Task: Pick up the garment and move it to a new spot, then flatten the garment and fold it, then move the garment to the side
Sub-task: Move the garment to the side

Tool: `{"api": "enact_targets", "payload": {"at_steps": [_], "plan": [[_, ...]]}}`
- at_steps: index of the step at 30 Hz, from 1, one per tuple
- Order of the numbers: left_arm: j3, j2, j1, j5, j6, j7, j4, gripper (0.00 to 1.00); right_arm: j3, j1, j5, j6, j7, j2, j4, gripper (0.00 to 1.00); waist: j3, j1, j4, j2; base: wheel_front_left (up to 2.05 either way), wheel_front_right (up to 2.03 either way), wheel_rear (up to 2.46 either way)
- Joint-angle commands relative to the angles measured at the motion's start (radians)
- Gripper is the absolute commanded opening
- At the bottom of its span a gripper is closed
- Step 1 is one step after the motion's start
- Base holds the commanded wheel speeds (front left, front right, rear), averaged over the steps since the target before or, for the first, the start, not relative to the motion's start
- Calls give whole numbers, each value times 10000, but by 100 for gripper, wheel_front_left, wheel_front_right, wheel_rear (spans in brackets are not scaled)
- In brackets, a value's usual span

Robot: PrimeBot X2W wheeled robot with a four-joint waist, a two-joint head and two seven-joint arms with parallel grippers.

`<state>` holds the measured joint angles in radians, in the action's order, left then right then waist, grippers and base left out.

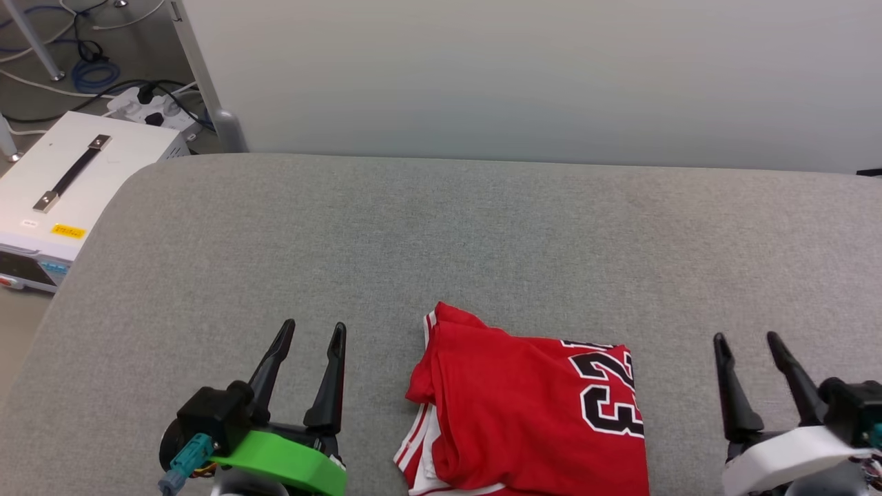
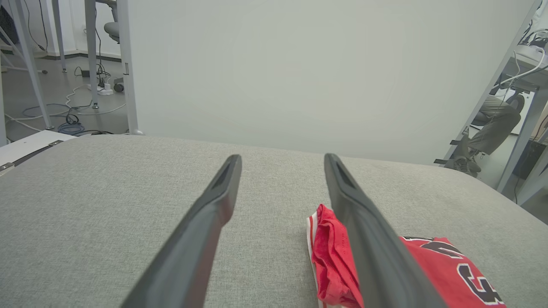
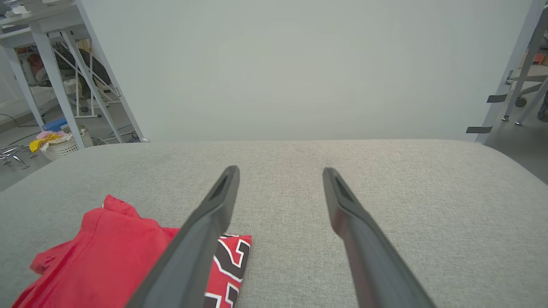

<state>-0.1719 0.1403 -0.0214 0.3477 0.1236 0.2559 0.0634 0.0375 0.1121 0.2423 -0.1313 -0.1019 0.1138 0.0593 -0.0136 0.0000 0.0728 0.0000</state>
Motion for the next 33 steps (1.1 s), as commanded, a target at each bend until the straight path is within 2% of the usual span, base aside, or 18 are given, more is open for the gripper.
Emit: {"api": "enact_targets", "payload": {"at_steps": [1, 4, 9, 13, 16, 22, 33], "plan": [[-6, -68, -22, -92, 57, 59, 28, 100, -144, -53, 56, 6, 346, 63, 7, 100, 99, 0, 58, 0, 0, 0, 0], [-63, -88, 47, -86, 64, 59, 56, 100, -425, -105, 89, 6, 1402, 179, 58, 100, 218, 0, 130, 0, 0, 0, 0], [-220, -40, 188, 10, 68, 59, 82, 100, -780, -293, 413, 6, 4186, 139, 128, 100, 526, 0, 262, 0, 0, 0, 0], [-380, -21, 328, 73, 69, 59, 203, 100, -758, -479, 686, 6, 6407, -30, 69, 100, 758, 0, 430, 0, 0, 0, 0], [-511, 5, 472, 104, 69, 59, 327, 100, -565, -691, 557, 6, 7516, -186, -63, 100, 908, 0, 591, 0, 0, 0, 0], [-654, -72, 742, 170, 70, 59, 398, 100, -129, -1277, 632, 6, 8704, -519, -701, 100, 1277, 0, 990, 0, 0, 0, 0], [-668, -112, 953, 206, 70, 59, 442, 100, -505, -1598, 618, 6, 9326, -624, -2059, 100, 1669, 0, 1432, 0, 0, 0, 0]]}}
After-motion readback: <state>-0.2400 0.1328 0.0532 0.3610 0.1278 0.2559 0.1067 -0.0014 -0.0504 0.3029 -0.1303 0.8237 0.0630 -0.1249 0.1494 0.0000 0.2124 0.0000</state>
